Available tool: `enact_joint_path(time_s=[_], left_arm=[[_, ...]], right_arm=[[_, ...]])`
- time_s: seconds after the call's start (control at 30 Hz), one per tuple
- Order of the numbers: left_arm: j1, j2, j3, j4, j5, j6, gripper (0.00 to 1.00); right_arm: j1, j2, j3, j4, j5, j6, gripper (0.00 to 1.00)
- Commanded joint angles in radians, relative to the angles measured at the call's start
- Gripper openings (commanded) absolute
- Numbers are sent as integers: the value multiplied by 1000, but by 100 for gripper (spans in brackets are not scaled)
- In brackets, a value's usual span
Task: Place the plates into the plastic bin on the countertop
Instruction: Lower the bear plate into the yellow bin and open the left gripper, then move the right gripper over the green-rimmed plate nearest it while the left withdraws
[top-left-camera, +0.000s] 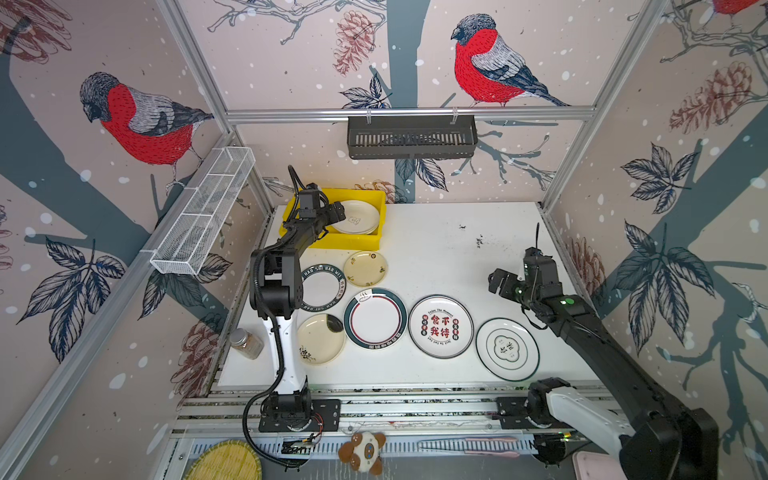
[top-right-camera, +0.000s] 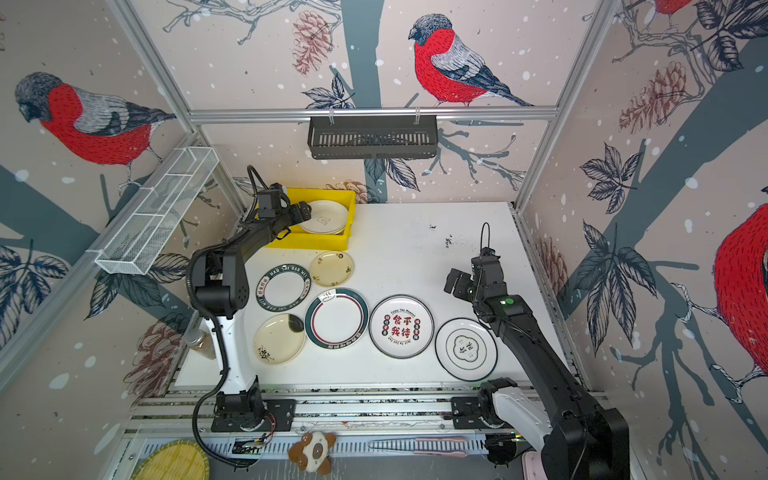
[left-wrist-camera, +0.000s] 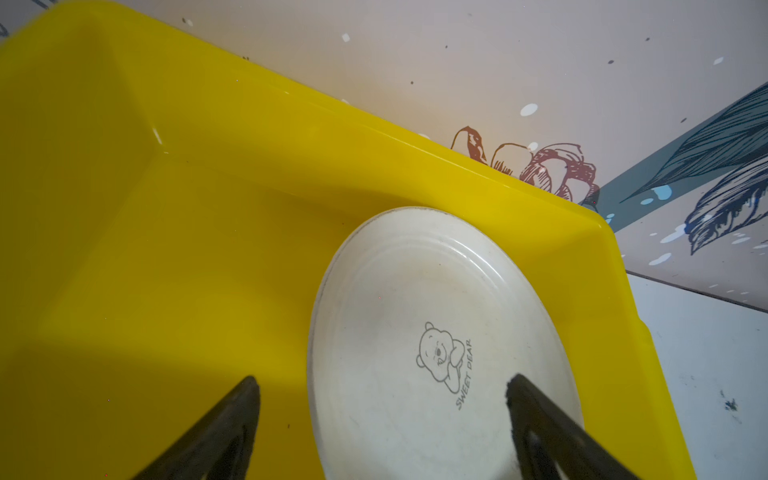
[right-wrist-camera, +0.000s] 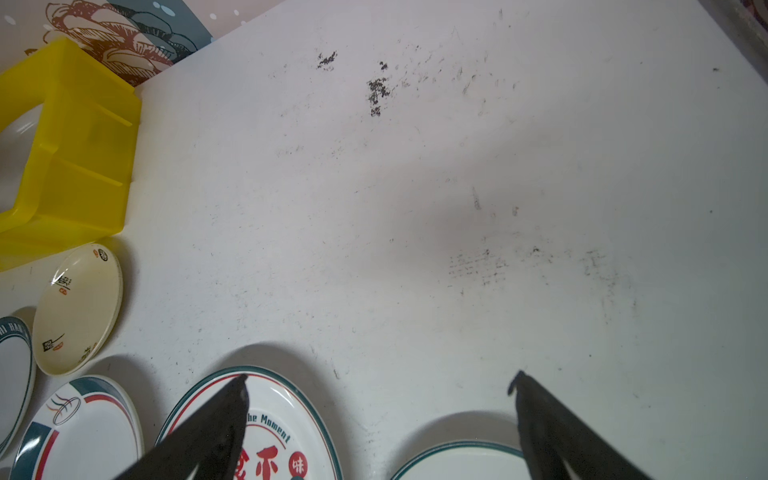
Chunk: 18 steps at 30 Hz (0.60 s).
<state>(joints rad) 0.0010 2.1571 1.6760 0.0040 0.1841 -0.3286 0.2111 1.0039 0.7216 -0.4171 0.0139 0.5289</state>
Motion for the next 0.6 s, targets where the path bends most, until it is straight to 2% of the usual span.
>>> enact_joint_path(time_s=[0.0, 0.27, 0.57], left_arm=[[-1, -35, -10, 6, 6, 24, 98], [-28, -195, -220, 154, 12, -19, 98], [-101, -461, -478, 281, -44, -41, 98]], right_arm=[[3, 1, 6, -39, -34, 21, 99], [49, 59, -8, -130, -19, 34, 99], [126, 21, -53, -135, 0, 151, 99]])
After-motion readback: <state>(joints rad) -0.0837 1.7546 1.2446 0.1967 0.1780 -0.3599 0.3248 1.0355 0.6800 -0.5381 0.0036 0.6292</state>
